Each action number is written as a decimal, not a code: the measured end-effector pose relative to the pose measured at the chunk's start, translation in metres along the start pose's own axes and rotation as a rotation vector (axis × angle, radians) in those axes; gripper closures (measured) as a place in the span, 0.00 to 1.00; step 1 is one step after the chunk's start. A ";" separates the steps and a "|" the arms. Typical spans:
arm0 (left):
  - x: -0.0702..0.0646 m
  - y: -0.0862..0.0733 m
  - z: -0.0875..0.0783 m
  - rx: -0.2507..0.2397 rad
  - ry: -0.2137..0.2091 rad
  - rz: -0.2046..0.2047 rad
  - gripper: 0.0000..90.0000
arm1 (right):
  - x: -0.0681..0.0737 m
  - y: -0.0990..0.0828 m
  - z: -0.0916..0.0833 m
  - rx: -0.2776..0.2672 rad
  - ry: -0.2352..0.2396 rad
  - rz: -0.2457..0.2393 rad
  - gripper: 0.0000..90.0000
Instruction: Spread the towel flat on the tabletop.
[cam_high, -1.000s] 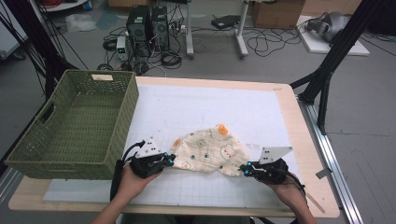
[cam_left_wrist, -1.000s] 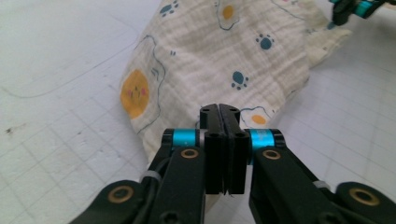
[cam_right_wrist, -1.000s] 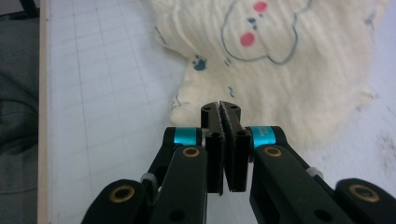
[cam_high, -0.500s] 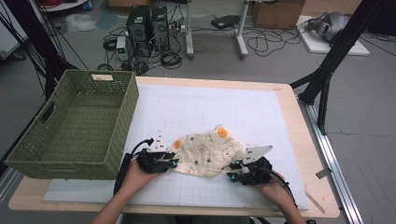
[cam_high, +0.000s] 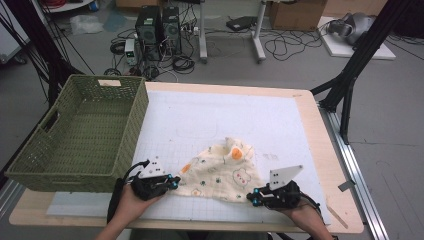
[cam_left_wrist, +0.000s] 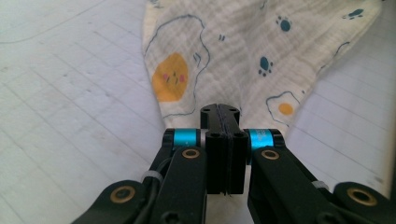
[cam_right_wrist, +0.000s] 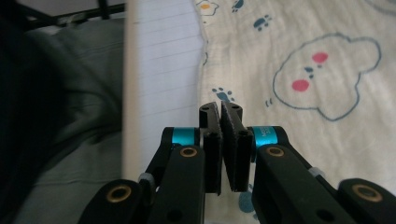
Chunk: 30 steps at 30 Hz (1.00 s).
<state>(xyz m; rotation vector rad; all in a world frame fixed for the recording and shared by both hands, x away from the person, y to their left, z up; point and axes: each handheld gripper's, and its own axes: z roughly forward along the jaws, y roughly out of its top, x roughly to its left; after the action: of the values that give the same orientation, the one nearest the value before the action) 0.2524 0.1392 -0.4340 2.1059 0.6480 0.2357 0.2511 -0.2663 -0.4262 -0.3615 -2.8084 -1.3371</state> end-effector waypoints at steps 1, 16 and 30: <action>-0.002 -0.001 -0.002 -0.006 -0.011 0.003 0.98 | 0.004 -0.001 -0.002 0.001 0.017 -0.012 0.96; 0.023 0.037 0.055 -0.039 0.039 0.037 0.78 | -0.050 0.004 -0.008 -0.032 -0.222 0.083 0.64; 0.024 0.040 0.067 0.085 0.153 0.045 1.00 | -0.060 -0.003 0.005 0.019 -0.177 0.110 0.94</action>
<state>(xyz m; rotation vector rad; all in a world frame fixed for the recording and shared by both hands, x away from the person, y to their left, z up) 0.3142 0.0858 -0.4425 2.2010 0.7116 0.4044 0.3088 -0.2766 -0.4384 -0.6553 -2.8880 -1.3171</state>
